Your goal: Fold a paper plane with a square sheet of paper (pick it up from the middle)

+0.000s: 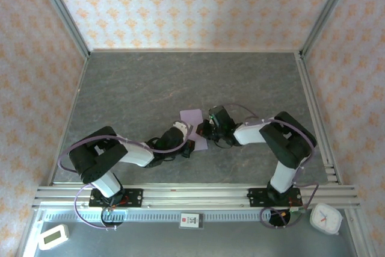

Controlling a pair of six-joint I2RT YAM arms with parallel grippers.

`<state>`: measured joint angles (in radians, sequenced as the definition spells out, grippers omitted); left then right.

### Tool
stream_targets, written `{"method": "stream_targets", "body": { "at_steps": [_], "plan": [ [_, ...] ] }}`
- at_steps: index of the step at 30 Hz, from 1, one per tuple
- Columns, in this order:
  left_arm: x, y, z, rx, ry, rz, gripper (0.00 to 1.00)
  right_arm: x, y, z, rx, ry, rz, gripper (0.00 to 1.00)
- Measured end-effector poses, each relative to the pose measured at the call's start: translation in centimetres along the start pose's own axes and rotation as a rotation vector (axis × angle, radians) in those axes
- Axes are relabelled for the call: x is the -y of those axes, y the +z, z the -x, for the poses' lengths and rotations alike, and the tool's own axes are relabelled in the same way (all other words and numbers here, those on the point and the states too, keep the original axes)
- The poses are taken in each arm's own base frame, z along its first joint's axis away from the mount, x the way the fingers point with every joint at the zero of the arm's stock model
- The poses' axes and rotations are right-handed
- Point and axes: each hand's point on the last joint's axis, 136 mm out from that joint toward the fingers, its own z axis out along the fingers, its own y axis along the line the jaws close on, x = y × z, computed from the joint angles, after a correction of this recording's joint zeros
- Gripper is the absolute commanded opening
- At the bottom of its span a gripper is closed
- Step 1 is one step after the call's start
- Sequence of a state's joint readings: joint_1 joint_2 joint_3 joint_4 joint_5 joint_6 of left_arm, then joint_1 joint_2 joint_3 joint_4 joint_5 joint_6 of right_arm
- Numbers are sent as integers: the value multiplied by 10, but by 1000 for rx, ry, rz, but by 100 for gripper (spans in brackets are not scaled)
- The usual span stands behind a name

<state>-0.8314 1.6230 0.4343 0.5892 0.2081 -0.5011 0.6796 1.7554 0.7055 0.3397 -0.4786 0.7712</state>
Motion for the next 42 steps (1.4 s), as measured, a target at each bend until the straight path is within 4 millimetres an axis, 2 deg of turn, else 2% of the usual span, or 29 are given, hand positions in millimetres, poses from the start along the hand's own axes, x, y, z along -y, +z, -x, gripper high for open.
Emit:
{"method": "stream_targets", "body": {
  "at_steps": [8,16,20,25,28,32,37,39,42],
  "plan": [
    [-1,-1,0,16,0,-7,0,1,1,3,-43,-46,-24,0],
    [-1,-2,0,26,-3,-9,0,7,1,20,-57,-49,-32,0],
    [-2,-2,-1,26,-4,-9,0,16,-2,38,-24,-40,-42,0],
    [-2,-2,-1,27,-5,-9,0,43,-17,86,108,4,-97,0],
    [-2,-2,-1,26,-5,-9,0,53,-23,101,148,17,-121,0],
    [-1,-3,0,22,-5,-7,0,55,-24,103,158,15,-126,0],
    [-3,-13,-3,-26,-7,25,0,58,-28,93,181,11,-91,0],
    [2,-14,5,-29,-4,27,0,58,-31,85,185,11,-74,0],
    [14,-13,32,7,0,16,0,54,-33,66,176,4,-55,0]
  ]
}}
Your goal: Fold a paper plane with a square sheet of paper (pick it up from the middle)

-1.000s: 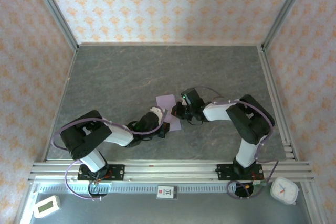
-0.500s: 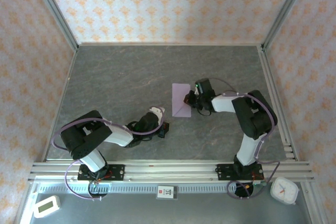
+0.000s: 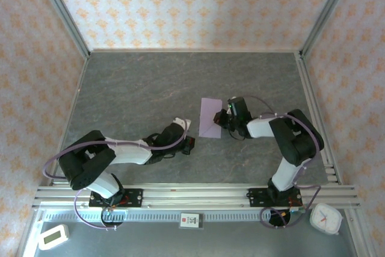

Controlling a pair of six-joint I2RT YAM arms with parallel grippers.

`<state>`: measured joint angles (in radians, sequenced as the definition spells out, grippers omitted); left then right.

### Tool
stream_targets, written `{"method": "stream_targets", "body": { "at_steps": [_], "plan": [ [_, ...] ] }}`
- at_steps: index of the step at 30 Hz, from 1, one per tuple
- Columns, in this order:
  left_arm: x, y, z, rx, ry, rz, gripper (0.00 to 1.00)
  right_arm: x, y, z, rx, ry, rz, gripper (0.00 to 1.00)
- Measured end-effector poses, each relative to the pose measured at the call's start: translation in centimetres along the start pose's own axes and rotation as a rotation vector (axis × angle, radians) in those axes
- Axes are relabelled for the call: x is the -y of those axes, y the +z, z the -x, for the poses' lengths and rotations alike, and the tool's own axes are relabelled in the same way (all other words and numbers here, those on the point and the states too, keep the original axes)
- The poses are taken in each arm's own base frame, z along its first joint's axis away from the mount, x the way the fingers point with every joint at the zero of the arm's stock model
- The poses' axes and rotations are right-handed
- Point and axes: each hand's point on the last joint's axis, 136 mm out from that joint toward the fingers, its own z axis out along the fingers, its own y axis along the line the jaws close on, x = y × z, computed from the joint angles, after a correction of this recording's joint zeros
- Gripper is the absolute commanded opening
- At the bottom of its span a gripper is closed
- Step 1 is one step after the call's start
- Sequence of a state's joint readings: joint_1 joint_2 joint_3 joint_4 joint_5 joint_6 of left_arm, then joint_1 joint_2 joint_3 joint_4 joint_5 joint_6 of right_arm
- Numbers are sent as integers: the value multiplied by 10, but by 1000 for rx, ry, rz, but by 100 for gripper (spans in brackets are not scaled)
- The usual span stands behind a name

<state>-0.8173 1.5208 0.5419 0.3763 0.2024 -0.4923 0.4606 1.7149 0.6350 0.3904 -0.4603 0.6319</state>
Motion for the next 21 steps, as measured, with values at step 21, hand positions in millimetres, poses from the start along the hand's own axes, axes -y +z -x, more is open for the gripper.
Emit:
{"method": "stream_targets", "body": {
  "at_steps": [21],
  "plan": [
    [-6,32,19,-33,22,13,0,-13,-19,-61,-85,34,28,0]
  ]
}}
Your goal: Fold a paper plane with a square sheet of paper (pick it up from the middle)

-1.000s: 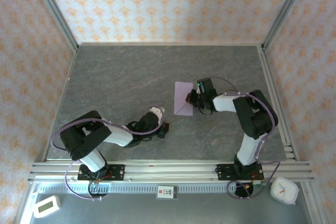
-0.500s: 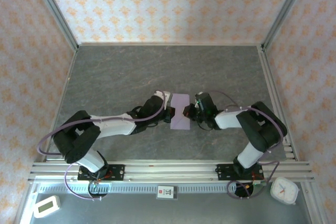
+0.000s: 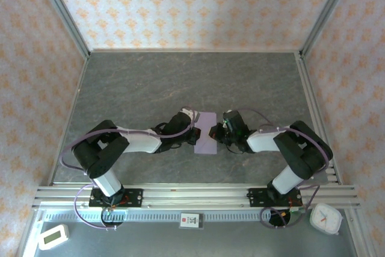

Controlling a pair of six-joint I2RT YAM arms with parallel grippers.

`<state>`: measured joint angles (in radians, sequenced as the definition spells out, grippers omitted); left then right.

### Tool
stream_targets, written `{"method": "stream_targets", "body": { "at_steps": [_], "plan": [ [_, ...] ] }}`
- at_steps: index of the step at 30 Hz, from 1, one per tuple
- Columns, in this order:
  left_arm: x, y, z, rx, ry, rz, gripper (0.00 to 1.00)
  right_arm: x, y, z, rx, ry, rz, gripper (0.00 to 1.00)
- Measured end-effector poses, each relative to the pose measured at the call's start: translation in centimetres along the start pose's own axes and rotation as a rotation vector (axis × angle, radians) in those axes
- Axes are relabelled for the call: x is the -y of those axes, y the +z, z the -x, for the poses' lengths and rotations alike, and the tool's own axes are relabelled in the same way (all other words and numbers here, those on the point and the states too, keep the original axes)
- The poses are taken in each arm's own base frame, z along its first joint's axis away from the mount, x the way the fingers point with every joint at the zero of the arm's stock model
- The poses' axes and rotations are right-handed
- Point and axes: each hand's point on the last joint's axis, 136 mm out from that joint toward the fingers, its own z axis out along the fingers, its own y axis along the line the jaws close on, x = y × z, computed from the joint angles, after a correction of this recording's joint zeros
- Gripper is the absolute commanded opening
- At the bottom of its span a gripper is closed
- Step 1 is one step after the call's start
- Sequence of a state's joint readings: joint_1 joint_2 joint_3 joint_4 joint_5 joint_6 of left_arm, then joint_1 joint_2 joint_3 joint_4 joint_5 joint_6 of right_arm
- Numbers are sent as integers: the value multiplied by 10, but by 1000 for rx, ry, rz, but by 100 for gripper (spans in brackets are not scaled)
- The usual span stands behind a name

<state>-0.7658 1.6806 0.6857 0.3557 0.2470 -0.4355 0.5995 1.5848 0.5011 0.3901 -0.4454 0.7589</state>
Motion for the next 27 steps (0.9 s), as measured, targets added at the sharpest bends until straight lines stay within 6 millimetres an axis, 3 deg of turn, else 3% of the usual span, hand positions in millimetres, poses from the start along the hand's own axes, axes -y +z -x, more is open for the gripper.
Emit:
{"method": "stream_targets", "body": {
  "at_steps": [4,12,16,21,24,27],
  "plan": [
    [-5,6,-7,-15,-2,10,0,-1,-5,-1,-14,4,-20,0],
    [-11,14,-10,-10,-2,29,0,-34,-46,15,70,-25,47,35],
    [-11,16,-8,1,-2,27,0,-24,-56,10,97,-10,47,45],
    [-11,17,-8,20,-6,17,0,17,-51,-16,45,40,-35,47],
    [-14,16,-9,37,-18,7,0,25,-50,-23,30,53,-52,46],
    [-16,14,-9,59,-35,-6,0,23,-49,-23,33,54,-45,29]
  ]
}}
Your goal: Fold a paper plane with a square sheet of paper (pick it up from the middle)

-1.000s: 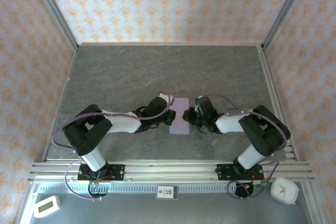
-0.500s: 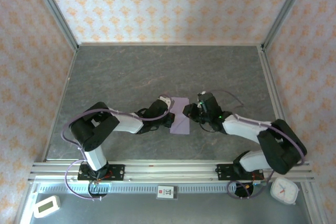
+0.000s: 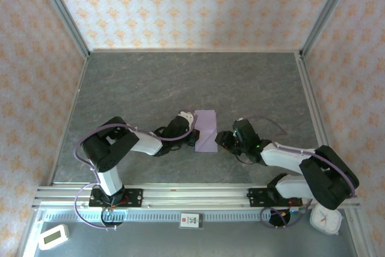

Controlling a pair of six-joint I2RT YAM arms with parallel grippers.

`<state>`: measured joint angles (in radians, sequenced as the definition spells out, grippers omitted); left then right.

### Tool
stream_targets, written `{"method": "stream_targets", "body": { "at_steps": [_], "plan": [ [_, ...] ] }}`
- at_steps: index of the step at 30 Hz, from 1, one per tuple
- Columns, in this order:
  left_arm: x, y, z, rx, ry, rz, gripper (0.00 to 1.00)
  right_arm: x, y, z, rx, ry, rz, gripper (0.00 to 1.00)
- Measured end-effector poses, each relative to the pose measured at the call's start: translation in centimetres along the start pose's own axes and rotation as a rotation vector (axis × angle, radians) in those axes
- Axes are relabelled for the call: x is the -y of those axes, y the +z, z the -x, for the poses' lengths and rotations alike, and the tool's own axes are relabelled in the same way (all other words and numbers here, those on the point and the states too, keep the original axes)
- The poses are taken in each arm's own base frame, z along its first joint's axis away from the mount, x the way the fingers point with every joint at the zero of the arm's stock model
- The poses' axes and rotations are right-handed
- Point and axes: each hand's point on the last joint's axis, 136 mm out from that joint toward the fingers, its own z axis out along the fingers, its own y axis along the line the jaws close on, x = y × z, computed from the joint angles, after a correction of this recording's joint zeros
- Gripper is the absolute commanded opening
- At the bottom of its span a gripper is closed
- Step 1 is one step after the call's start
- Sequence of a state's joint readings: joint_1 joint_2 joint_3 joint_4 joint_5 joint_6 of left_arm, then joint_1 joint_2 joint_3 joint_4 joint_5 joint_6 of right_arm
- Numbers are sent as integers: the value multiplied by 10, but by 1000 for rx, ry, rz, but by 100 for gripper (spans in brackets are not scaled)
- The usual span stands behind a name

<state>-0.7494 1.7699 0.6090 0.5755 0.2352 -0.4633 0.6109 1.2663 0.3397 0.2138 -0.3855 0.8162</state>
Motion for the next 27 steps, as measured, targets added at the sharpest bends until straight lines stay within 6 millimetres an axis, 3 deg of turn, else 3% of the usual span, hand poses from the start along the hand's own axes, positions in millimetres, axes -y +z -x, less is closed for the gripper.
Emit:
{"method": "stream_targets", "body": {
  "at_steps": [3,7,12,16,27],
  "plan": [
    [-1,-1,0,11,-9,-9,0,-2,0,0,1,5,7,12],
    [0,-1,0,11,-9,-15,0,-13,1,7,14,-1,18,0],
    [0,-1,0,10,-9,-16,0,-46,11,31,43,-36,52,0],
    [0,-1,0,10,-9,-16,0,-56,24,40,45,-54,46,0],
    [0,-1,0,9,-8,-16,0,-23,51,34,24,-43,-16,0]
  ]
}}
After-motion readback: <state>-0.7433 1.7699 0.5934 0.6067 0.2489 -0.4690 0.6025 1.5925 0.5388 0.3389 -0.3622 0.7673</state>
